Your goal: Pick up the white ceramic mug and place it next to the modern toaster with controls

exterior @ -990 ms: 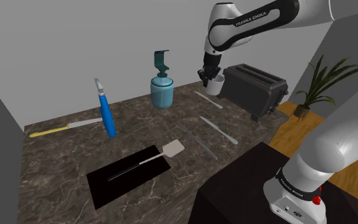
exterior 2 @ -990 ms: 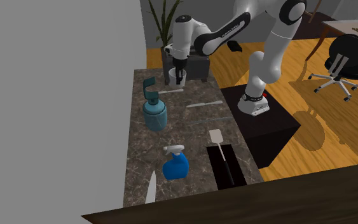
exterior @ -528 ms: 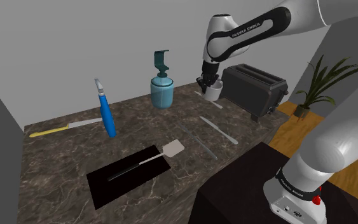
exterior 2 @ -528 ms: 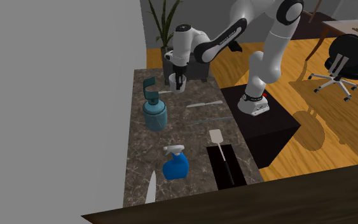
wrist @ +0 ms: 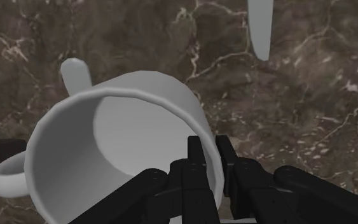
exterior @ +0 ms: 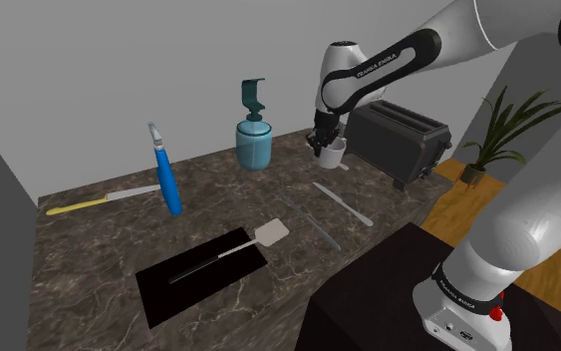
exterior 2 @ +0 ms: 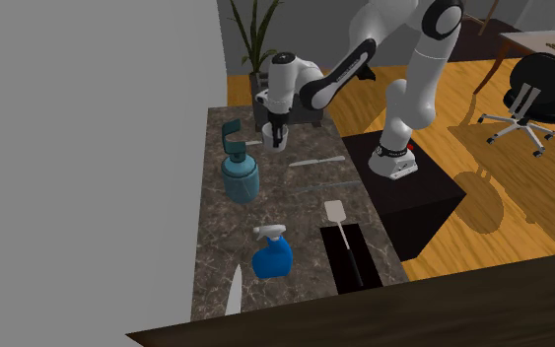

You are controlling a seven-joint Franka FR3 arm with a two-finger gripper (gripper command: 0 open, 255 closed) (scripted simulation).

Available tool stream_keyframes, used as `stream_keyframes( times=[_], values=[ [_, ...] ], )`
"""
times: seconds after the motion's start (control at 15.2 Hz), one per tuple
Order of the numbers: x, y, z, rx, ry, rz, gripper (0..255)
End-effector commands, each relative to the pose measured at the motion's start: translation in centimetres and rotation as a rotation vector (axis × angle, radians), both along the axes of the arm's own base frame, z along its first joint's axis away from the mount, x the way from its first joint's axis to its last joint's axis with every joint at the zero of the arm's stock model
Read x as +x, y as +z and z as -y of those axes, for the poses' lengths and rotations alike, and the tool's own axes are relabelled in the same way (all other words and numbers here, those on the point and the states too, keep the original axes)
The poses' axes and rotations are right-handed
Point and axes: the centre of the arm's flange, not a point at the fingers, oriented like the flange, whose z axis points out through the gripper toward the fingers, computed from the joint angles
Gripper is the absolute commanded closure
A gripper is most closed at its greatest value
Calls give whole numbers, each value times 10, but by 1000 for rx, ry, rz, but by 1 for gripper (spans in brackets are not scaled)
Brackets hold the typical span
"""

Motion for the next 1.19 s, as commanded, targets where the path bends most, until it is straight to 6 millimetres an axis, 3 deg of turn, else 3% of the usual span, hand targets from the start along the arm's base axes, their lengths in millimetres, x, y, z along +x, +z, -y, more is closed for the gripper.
stream_keyframes(
  times=[0.0,0.13,0.66,0.73,1.06,1.12],
  values=[
    [-1,-10,-1,0,0,1,255],
    [-1,-20,-1,0,0,1,255],
    [-1,-20,-1,0,0,1,255],
    [-1,-20,-1,0,0,1,0],
    [-1,-20,-1,0,0,1,0],
    [-2,-7,-2,0,0,1,0]
  ],
)
